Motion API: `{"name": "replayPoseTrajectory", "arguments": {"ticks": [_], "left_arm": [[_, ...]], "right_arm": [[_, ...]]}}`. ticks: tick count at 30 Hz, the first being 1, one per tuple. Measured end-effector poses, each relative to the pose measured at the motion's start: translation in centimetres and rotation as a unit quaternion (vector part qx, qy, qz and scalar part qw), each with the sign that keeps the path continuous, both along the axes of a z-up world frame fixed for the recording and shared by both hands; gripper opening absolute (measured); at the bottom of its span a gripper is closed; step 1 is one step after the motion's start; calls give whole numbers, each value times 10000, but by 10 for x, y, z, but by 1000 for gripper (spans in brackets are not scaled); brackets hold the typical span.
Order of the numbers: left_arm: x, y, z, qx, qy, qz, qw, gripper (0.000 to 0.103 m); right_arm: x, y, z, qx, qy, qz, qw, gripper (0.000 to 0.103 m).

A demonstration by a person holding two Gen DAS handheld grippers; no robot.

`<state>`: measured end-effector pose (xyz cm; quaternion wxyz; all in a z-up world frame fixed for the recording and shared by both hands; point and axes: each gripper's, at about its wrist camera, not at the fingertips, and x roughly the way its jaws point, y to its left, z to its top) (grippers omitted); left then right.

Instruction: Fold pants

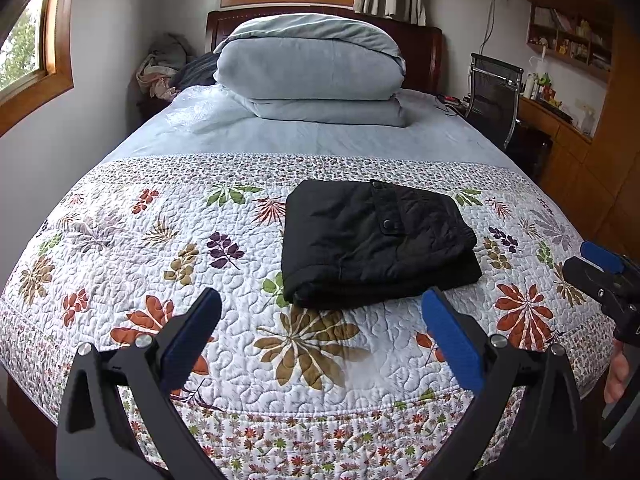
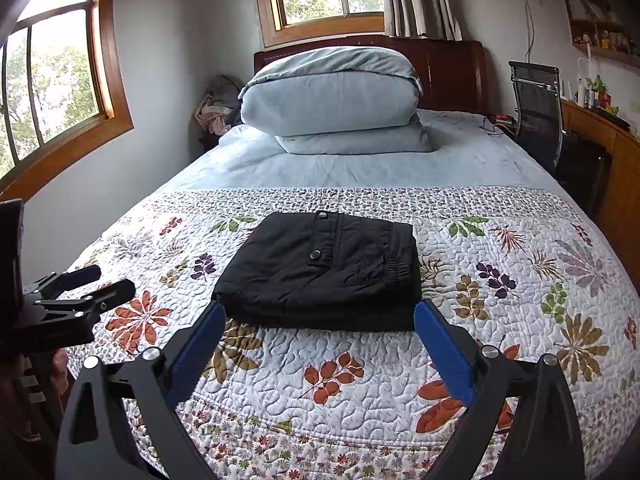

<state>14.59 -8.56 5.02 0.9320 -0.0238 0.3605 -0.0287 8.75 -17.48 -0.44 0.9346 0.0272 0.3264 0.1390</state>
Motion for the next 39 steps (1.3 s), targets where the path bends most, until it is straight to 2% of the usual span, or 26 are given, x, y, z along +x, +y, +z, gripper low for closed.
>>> {"name": "replayPoseTrajectory", "arguments": {"ticks": [8,39], "left_arm": [[1,-12,-1,24,6,-117,9999,100],[2,-15,-6,45,112,-142,9998,100]], "right_arm": [[-2,-8,1,-20,-1,-83,10000,96],[-4,-11,-1,-63,46,-73,9999,96]]}}
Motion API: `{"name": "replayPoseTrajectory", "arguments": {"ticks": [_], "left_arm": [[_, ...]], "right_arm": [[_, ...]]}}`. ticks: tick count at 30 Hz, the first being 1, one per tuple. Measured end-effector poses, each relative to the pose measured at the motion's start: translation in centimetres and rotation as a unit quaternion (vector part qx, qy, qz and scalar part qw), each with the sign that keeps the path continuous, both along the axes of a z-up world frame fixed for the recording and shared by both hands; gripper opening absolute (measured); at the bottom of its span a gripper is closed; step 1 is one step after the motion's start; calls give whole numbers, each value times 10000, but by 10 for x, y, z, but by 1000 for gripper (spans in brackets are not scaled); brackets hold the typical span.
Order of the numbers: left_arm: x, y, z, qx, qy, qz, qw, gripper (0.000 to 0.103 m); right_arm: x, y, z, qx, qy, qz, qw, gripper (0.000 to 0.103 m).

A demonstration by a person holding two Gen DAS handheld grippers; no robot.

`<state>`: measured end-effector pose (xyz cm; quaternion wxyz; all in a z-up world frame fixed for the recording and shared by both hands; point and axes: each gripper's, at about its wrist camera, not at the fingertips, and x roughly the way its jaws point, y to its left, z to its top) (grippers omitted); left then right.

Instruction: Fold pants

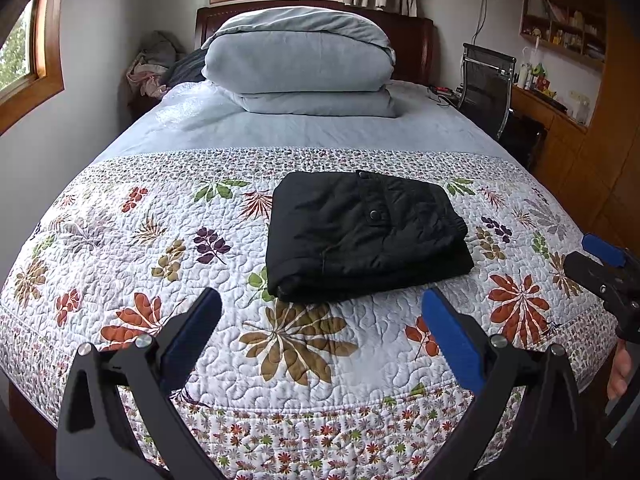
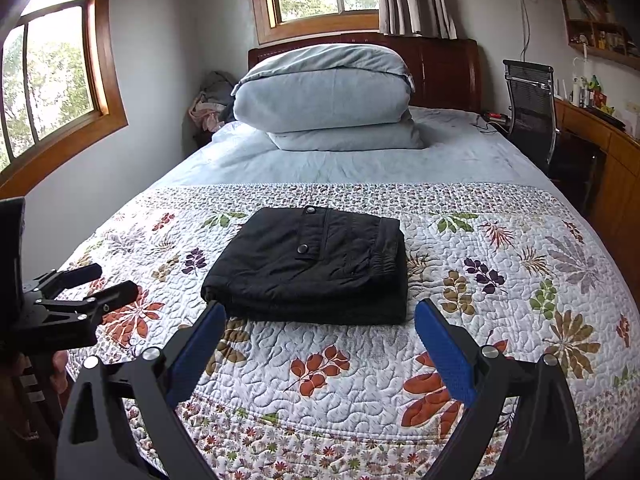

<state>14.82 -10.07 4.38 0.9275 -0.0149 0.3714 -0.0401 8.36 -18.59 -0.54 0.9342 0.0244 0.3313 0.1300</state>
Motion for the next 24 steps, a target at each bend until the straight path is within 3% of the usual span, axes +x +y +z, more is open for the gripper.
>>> {"name": "replayPoseTrajectory", "arguments": {"ticks": [24], "left_arm": [[3,3,-4,-8,66,7,10000,100]], "right_arm": [[4,0,-5,-63,61,71,9999,96]]}}
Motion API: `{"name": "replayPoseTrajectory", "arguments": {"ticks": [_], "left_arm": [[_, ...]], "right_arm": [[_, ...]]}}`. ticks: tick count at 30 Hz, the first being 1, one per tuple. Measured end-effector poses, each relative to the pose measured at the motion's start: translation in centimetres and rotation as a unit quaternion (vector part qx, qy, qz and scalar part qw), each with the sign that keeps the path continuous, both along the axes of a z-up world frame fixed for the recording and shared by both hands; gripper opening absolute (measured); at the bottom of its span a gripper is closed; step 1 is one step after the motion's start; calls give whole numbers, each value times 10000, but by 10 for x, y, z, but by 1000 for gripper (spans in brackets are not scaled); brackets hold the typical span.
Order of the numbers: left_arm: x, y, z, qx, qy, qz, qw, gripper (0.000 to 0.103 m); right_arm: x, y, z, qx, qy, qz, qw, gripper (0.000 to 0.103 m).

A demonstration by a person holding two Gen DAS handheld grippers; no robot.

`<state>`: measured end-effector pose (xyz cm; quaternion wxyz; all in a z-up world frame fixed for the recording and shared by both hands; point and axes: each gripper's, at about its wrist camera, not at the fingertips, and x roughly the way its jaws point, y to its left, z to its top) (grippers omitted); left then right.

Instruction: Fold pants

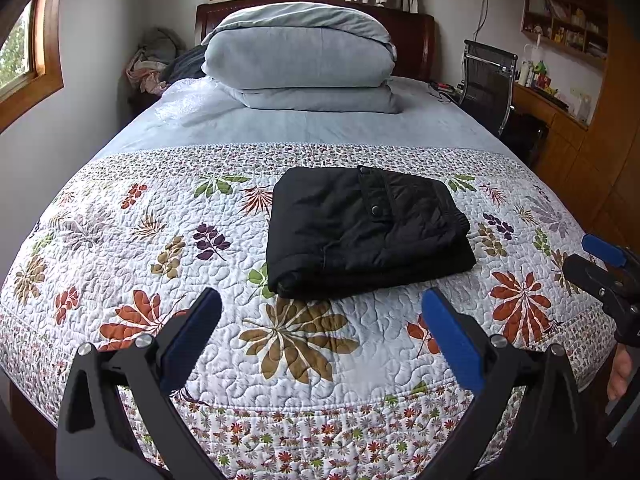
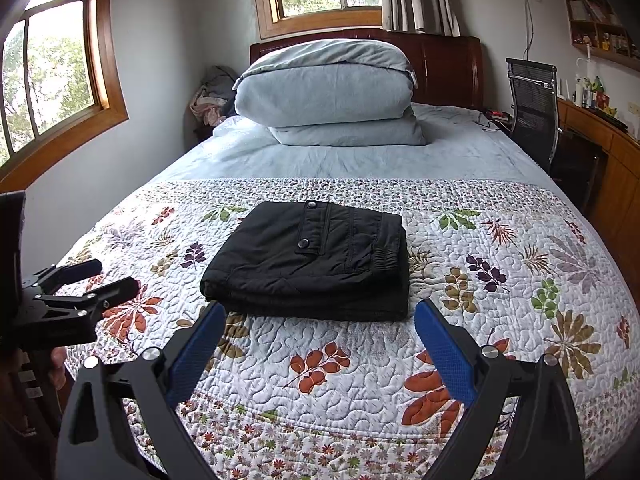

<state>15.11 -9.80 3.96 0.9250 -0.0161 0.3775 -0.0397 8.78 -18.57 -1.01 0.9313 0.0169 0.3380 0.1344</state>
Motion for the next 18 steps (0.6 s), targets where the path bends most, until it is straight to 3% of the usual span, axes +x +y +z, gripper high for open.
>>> {"name": "replayPoseTrajectory", "arguments": {"ticks": [18], "left_arm": [[0,0,0,8,3,3,10000,100]], "right_arm": [[1,-1,0,-11,-2,16,10000,96]]}}
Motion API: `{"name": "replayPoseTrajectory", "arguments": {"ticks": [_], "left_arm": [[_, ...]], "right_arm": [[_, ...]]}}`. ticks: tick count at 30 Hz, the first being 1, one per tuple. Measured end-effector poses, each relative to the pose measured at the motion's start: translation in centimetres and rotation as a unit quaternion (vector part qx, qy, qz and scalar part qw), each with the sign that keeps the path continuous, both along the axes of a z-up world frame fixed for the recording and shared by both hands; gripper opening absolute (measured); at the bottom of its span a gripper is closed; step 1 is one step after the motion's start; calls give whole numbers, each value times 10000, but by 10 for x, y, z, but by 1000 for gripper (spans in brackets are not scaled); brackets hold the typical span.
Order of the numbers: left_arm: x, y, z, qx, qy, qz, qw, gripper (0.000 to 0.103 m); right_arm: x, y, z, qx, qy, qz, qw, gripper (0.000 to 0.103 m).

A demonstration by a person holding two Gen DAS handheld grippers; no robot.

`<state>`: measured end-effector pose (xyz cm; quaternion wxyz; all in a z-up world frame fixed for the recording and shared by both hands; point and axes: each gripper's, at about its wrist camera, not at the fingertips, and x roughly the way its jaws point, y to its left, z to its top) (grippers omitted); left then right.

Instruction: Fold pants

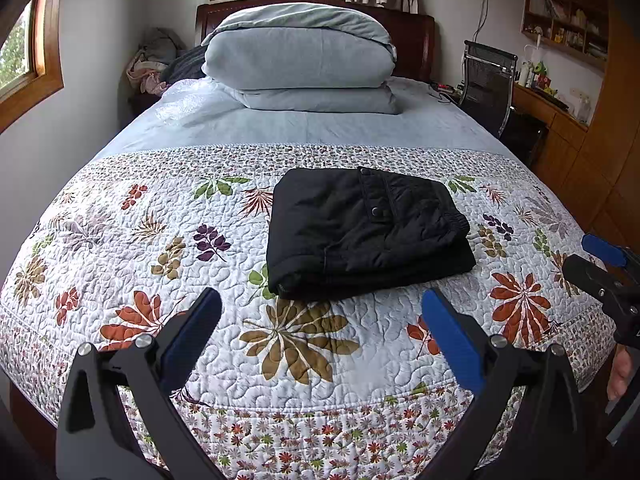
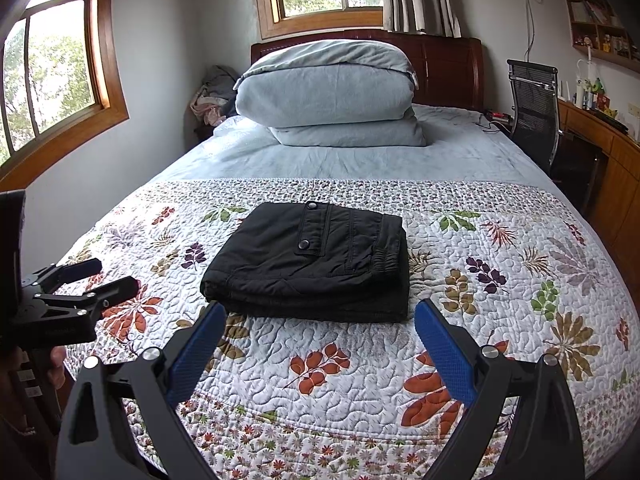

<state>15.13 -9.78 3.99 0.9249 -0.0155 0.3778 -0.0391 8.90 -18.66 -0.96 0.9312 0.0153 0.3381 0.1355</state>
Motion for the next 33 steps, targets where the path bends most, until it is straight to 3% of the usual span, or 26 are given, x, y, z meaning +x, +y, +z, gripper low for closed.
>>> {"name": "replayPoseTrajectory", "arguments": {"ticks": [33], "left_arm": [[3,2,0,11,23,-11,10000,100]], "right_arm": [[2,-1,-3,-26,29,25,10000,96]]}}
